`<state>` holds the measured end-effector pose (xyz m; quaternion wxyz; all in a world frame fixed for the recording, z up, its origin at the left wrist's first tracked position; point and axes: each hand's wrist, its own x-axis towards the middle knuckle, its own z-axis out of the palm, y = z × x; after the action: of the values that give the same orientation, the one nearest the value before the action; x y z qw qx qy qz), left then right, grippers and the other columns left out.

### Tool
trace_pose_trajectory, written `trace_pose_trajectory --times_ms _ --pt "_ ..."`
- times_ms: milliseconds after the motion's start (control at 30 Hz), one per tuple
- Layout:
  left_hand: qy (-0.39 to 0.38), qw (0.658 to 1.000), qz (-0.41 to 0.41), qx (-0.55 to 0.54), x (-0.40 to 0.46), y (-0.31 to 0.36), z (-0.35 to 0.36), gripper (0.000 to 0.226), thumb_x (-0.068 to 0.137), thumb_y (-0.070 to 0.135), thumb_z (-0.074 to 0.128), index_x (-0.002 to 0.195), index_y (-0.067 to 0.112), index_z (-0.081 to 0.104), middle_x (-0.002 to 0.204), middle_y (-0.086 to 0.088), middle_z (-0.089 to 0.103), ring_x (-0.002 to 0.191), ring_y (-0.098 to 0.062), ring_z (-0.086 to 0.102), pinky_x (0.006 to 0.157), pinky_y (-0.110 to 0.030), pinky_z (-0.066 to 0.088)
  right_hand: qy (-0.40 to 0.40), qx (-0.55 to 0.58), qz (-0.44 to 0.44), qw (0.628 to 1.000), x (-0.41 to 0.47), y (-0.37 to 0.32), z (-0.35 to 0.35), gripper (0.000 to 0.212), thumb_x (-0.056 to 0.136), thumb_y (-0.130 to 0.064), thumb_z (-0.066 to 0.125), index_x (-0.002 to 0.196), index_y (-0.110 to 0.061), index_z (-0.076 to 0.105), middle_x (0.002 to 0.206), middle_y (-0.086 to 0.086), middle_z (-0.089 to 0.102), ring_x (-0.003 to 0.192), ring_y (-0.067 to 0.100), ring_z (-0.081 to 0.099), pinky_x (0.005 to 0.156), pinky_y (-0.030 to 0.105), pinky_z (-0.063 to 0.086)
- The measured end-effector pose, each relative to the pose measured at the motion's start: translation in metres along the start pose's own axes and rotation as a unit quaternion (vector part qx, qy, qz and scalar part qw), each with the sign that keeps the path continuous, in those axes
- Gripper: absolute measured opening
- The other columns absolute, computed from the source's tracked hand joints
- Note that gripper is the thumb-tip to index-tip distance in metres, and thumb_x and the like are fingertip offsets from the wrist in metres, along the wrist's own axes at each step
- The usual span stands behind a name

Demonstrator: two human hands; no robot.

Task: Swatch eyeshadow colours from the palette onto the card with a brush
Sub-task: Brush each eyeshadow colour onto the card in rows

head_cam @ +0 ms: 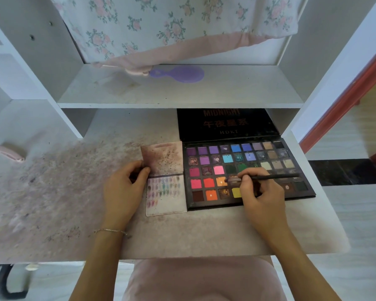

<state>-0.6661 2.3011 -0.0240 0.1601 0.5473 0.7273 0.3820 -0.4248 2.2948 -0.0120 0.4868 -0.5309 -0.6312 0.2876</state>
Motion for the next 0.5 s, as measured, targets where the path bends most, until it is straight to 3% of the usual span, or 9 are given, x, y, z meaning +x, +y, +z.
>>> trace_pose_trajectory --times_ms 100,200,267,367,500 --pt "0.001 1.0 0.003 0.0 0.0 0.0 -0.001 0.017 0.087 0.017 0.058 0.101 0.016 0.068 0.085 0.009 0.062 0.077 -0.01 0.055 0.064 -0.014 0.037 -0.019 0.039 -0.007 0.999 -0.005 -0.012 0.019 0.019 0.081 -0.012 0.048 0.078 -0.031 0.05 0.065 -0.007 0.058 0.061 -0.004 0.054 0.052 0.005 0.04" --pt "-0.003 1.0 0.002 0.002 0.001 -0.001 0.0 0.019 0.087 0.019 0.058 0.103 0.016 0.067 0.09 0.006 0.066 0.079 -0.01 0.057 0.067 -0.021 0.04 -0.069 0.069 0.002 0.995 -0.011 -0.023 0.043 0.016 0.08 -0.016 0.05 0.076 -0.032 0.05 0.07 -0.009 0.059 0.058 0.002 0.053 0.051 0.01 0.04" --pt "-0.001 1.0 0.004 0.0 0.001 -0.001 0.0 0.02 0.087 0.019 0.058 0.104 0.016 0.067 0.091 0.006 0.066 0.079 -0.01 0.057 0.067 -0.018 0.04 -0.111 0.059 0.005 0.992 -0.014 -0.028 0.056 0.012 0.08 -0.02 0.052 0.077 -0.032 0.05 0.065 -0.008 0.058 0.062 0.004 0.056 0.055 0.016 0.046" --pt "0.005 1.0 0.004 -0.011 0.001 -0.002 0.001 0.019 0.086 0.018 0.059 0.103 0.016 0.068 0.087 0.01 0.063 0.075 -0.005 0.056 0.065 -0.01 0.037 -0.162 0.032 0.004 0.986 -0.016 -0.035 0.069 0.012 0.08 -0.024 0.051 0.078 -0.036 0.048 0.073 -0.003 0.062 0.071 0.012 0.06 0.066 0.034 0.051" --pt "0.004 1.0 0.008 -0.023 0.001 -0.003 0.001 0.019 0.087 0.019 0.058 0.103 0.016 0.068 0.085 0.013 0.061 0.075 -0.005 0.056 0.068 -0.017 0.042 -0.171 0.002 -0.01 0.985 -0.015 -0.036 0.074 0.024 0.084 -0.019 0.055 0.076 -0.039 0.046 0.076 -0.001 0.063 0.075 0.016 0.06 0.068 0.039 0.051"
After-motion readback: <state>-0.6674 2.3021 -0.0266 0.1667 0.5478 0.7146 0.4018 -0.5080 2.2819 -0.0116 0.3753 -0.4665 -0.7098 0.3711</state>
